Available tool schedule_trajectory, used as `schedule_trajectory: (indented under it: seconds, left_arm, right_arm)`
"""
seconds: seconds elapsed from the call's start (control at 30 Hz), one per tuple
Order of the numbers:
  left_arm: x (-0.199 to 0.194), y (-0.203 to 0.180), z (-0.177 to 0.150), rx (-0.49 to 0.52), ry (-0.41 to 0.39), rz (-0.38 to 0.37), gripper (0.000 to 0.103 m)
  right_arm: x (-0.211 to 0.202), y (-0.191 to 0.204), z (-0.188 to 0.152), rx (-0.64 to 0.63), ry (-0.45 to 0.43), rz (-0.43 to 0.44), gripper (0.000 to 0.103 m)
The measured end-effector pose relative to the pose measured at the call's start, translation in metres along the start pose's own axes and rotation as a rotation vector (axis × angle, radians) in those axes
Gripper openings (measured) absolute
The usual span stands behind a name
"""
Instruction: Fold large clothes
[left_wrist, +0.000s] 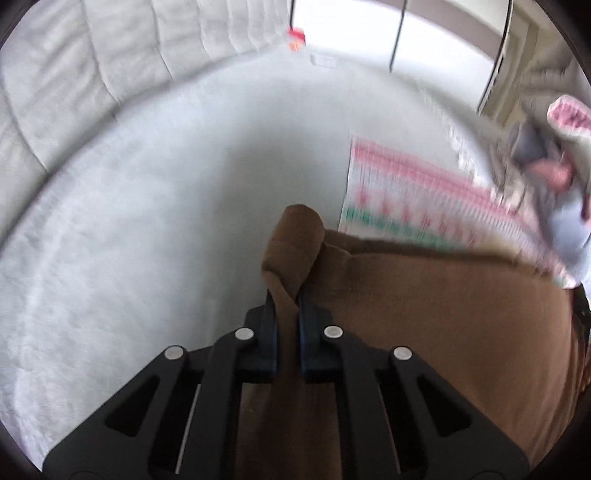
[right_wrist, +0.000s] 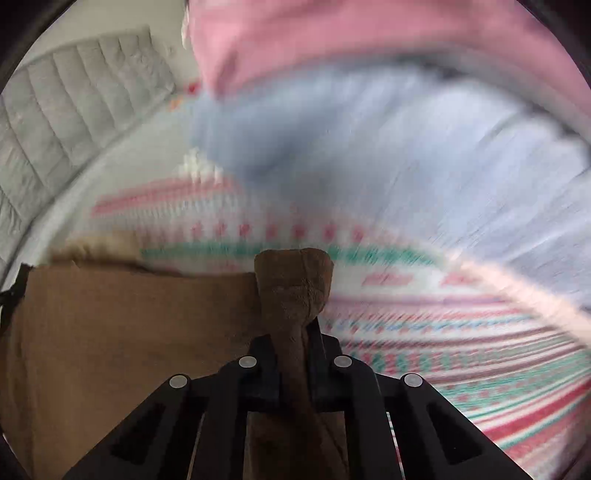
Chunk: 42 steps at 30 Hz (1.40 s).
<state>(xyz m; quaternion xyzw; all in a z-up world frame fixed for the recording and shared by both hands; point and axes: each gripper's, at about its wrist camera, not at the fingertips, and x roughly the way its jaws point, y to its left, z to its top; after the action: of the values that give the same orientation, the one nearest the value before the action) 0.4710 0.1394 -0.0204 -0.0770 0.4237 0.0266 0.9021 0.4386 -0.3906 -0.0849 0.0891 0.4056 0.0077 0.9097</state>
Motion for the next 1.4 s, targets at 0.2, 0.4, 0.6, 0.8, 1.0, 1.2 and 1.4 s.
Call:
schedule_trajectory:
  seconds: [0.2,0.4,0.6,0.8,1.0,1.2,1.4]
  left_arm:
    - [-0.065,-0.027,0.037,-0.008,-0.196,-0.006,0.009]
    - [-0.024,-0.053,0.042,0.056,-0.202,0.093,0.009]
    - [0.054,-0.054,0.002,0.071,-0.066,0.143,0.010]
    - [0.061,-0.047,0.004,0.047,-0.037,0.114,0.017]
    - [0.039,-0.035,0.010,0.008,-0.049,0.078,0.028]
    - [-0.055,0.011,0.004,-0.088,-0.075,0.026,0.036]
    - [-0.144,0.002,-0.079,-0.037,-0.008,-0.081,0.041]
  right_arm:
    - [-0.091,0.009,0.027,-0.038,-0.235,-0.075,0.008]
    - [-0.072,0.005,0.016,-0.023,-0.245,-0.204,0.008]
    - [0.033,-0.003,-0.022,0.003,-0.029,-0.255,0.010]
    - [0.047,-0.010,-0.032,0.039,-0.001,-0.269,0.017]
    - [0.042,-0.021,-0.018,0.042,0.061,-0.358,0.061]
    - [-0.050,-0.020,-0.032,0.102,-0.012,-0.303,0.069]
    - [-0.133,0.016,-0.081,0.101,0.039,-0.134,0.070]
